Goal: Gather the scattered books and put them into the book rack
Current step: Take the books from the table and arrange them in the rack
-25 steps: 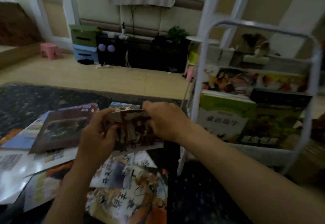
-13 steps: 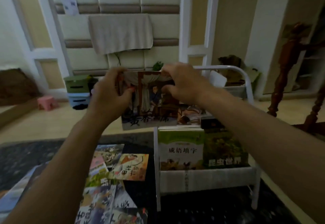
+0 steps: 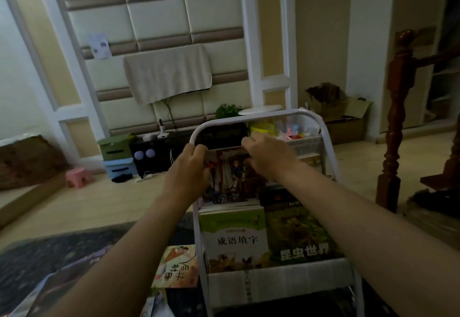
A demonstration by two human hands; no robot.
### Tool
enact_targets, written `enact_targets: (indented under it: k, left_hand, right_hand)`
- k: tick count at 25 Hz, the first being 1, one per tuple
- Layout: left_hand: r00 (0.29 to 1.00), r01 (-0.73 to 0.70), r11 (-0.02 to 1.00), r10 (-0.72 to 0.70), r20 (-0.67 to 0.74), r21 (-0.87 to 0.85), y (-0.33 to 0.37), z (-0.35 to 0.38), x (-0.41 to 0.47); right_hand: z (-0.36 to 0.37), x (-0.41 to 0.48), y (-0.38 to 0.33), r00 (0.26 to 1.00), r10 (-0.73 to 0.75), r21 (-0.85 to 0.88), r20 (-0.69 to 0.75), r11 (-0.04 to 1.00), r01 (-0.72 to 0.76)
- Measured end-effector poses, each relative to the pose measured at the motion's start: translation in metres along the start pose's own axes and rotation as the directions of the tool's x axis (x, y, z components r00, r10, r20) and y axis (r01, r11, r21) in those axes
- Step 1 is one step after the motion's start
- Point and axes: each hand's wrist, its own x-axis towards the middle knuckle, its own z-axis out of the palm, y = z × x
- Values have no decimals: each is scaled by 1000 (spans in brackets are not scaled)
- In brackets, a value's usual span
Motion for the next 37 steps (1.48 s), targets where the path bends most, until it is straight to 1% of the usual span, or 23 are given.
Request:
enact_targets:
  k: [3,5,7,11,14,17,21,24,26,28,31,33,35,37]
  left_hand:
    - [999,-50,977,46,23,206,-6,16,-9]
    - [995,-95,943,85,47,320,-7,22,-13]
    - [993,-113,911,94,68,397,-10,29,-17]
    - [991,-122,883,86,101,452,-16,36,-25]
    - [989,-138,863,98,108,486,-18,36,-26]
    - [988,-144,839,94,121,525,-20,37,-26]
    - [987,-145,827,84,137,543,-20,38,-28]
    - [987,-131,845,59,152,519,-20,38,-29]
    - [981,-112,876,22,193,470,-18,38,-28]
    - [969,-59,929,-34,243,365,-14,40,-28]
    - [962,13,973,-75,261,232,-9,43,-31]
    - [963,27,985,-71,260,169,-9,41,-31]
    - [965,9,996,-33,262,91,-14,38,-33]
    - [968,-39,999,39,246,-5,-19,27,-37]
  right_hand:
    - [18,-2,0,999,-42,-134,20,990,44]
    - [26,-4,-1,998,-34,-188,56,981,44]
    - [33,-4,-3,995,-34,-217,98,975,55]
    - [44,-5,-4,986,-30,-213,162,975,64]
    - [44,-3,-7,978,-26,-248,208,966,79]
    - [42,-1,-13,975,-42,-315,219,942,112]
    - [38,-1,-19,971,-47,-359,235,924,132]
    - [35,-1,-25,959,-77,-437,273,878,195]
    - [35,0,-30,949,-85,-488,303,842,231]
    - [34,1,-33,945,-85,-515,317,821,247]
    - [34,1,-34,941,-74,-523,331,815,248]
    - [33,1,-34,941,-75,-520,331,817,249]
    - [33,1,-33,941,-67,-496,333,836,235]
    - [35,1,-32,946,-3,-435,323,888,151]
